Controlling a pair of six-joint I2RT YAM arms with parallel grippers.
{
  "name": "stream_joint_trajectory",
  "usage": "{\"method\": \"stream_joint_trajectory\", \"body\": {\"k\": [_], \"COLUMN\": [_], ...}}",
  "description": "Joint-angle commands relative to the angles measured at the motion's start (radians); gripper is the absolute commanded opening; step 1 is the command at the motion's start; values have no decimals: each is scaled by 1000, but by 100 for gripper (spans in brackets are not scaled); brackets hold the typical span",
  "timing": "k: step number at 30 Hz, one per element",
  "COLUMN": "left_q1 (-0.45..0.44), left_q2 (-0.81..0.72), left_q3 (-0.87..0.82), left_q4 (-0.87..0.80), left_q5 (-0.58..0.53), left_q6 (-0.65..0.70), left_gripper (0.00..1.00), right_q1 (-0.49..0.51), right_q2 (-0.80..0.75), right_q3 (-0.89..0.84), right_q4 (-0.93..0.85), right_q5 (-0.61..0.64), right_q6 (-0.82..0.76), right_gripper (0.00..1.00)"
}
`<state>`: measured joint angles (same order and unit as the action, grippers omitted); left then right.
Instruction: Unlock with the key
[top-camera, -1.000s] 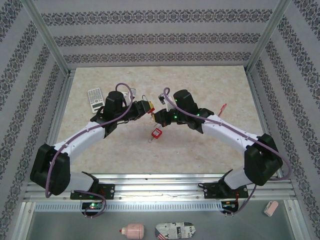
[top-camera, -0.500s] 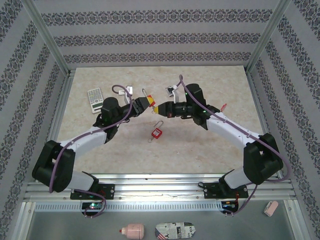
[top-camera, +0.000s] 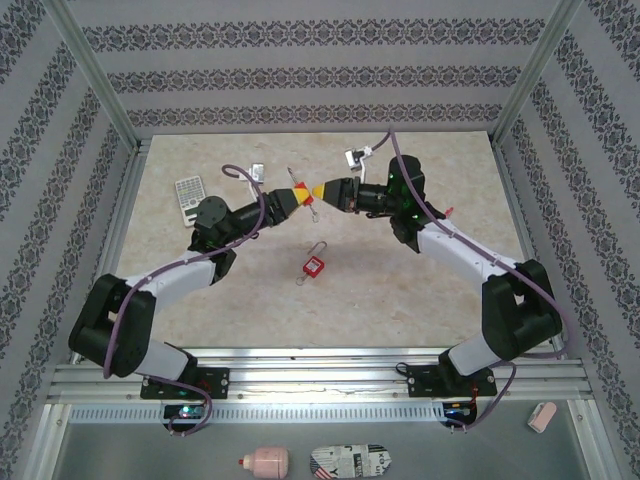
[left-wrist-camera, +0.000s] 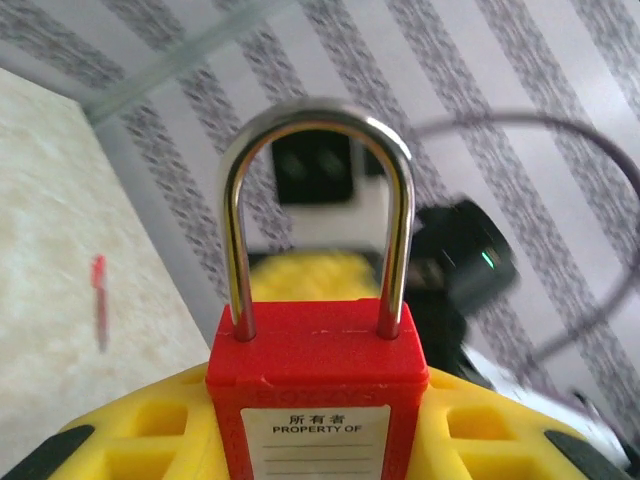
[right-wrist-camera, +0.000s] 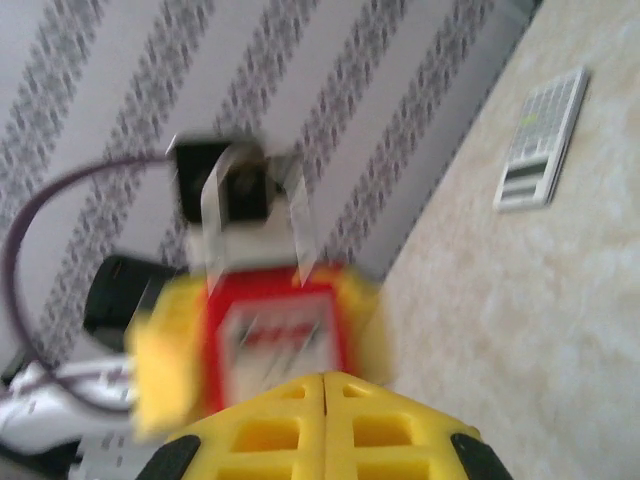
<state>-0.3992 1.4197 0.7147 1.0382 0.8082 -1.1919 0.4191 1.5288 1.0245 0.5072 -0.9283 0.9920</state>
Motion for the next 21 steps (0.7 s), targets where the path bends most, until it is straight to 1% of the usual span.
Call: {"method": "stream_joint_trajectory", "body": {"k": [1,3,5,7,8,9,11,12,14,16,20,21], "left_q1": [-44,-44,-35,-11,5,23,54,58,56,55,42,42], "left_q2": [-77,-88,-99,-115,-122,-132,-160,-174,-198,-196,-193,-196], "left_q3": [62,86,93,97,91,88,95,113,190,263,352,367], "left_q4": [14,-42,-73,-156,-179,-236,-385,-478,-774,-987,-1218,-1251], "left_q5": [169,172,162,138,120,89,29,0,-83,-153,-236,-250], "left_q6": [82,111,122,146,152,160,195,227,324,366,381,382], "left_gripper": [0,0,0,0,0,0,0,0,0,0,0,0], "right_q1": [0,5,6,-4,-11,-21,-31,-25,10,42,121,143], "right_q2": [34,38,18,-16,-31,-47,-84,-107,-148,-169,-166,-162], "right_q3": [59,92,104,91,76,59,35,35,58,51,76,82], "right_q4": [145,107,25,-62,-78,-95,-155,-212,-384,-416,-551,-570], "right_q5": [44,32,48,73,83,92,113,135,203,224,335,360], "right_q6": [79,52,-9,-71,-85,-97,-151,-200,-350,-409,-553,-580], "right_gripper": [0,0,0,0,6,12,27,31,39,43,46,46]}}
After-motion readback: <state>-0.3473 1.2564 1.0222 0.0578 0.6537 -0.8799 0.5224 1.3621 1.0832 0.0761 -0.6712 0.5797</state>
